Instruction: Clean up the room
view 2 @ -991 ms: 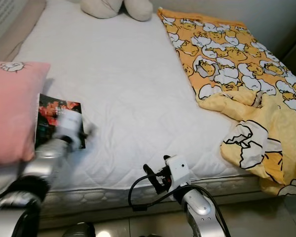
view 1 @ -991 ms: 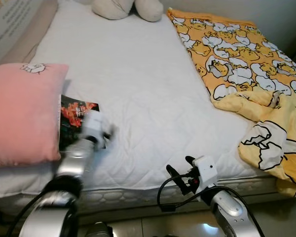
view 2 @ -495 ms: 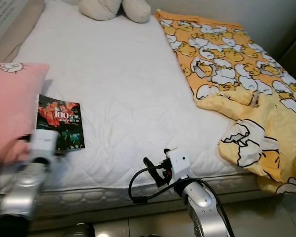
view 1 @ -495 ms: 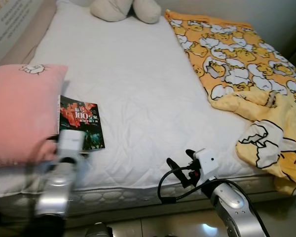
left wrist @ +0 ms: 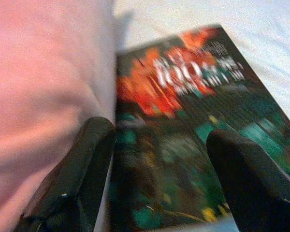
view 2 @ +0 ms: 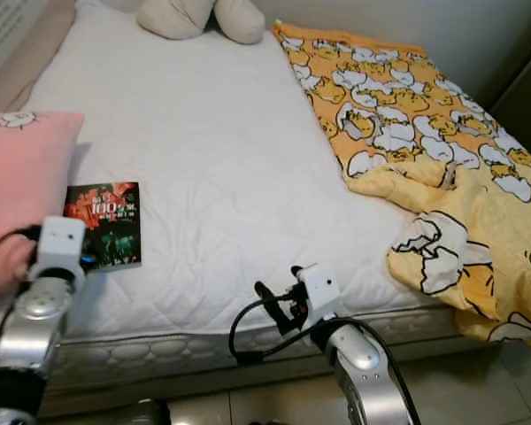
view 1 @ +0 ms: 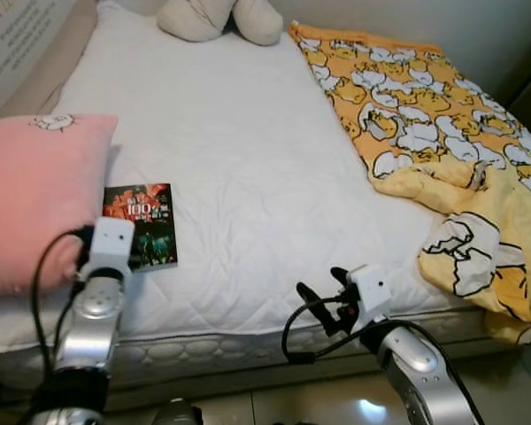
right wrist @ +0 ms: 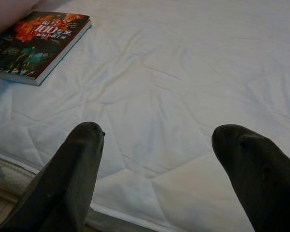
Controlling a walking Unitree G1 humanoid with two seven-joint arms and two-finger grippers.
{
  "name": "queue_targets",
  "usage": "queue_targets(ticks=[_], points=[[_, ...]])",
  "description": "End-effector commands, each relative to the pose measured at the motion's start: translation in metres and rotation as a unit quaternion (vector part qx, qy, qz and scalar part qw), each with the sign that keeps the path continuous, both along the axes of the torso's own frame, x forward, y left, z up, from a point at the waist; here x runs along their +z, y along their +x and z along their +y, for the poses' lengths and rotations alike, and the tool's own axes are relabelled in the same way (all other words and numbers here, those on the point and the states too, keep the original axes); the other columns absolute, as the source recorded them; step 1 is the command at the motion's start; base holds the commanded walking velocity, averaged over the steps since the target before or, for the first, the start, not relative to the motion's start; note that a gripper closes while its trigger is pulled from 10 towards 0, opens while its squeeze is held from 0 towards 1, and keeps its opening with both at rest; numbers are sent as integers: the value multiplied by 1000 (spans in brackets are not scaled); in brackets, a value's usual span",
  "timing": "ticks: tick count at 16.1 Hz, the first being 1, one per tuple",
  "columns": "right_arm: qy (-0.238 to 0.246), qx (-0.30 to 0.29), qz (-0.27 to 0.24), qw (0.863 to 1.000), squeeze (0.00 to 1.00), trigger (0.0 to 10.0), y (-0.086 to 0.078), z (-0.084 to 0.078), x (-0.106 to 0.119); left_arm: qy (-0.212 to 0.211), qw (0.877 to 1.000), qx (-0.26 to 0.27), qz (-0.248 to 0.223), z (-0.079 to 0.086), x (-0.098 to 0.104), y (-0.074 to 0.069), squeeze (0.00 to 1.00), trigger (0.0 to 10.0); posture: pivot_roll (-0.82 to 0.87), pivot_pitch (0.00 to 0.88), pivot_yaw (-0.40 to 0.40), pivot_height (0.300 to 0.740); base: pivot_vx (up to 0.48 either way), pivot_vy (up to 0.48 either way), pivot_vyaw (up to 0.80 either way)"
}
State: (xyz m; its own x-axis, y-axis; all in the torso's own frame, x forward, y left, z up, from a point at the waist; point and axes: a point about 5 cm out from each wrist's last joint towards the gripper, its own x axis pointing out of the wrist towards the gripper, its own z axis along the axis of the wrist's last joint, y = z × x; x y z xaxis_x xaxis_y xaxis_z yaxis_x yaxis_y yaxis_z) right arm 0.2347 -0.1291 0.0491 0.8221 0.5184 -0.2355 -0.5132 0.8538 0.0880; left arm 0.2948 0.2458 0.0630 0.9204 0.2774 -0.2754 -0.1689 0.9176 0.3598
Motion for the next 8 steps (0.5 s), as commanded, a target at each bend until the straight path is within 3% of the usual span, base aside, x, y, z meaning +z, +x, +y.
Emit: queue_targets(ticks=[1, 3, 5, 8], points=[[2, 0, -5, 1000, 24, 10000, 3, -3, 5, -20, 1000, -5, 8, -6, -3, 3, 0, 10000, 11, 52, -145, 740, 0, 0, 0], [0, 1, -5, 1000, 27, 10000, 5, -4, 5, -24, 1000, -18, -2, -14, 0, 10, 0, 10000, 8, 47, -145, 740, 0, 0, 0], [3, -37, -42, 998, 27, 10000, 12, -9, 17, -6, 995, -72, -62, -29, 22, 15, 0, 10000, 8, 30, -136, 740, 0, 0, 0], [5, -103, -96, 990, 27, 10000, 13, -23, 35, -5, 978, -166, -129, -54, 43, -11, 0, 10000, 27, 0, -123, 740, 0, 0, 0]])
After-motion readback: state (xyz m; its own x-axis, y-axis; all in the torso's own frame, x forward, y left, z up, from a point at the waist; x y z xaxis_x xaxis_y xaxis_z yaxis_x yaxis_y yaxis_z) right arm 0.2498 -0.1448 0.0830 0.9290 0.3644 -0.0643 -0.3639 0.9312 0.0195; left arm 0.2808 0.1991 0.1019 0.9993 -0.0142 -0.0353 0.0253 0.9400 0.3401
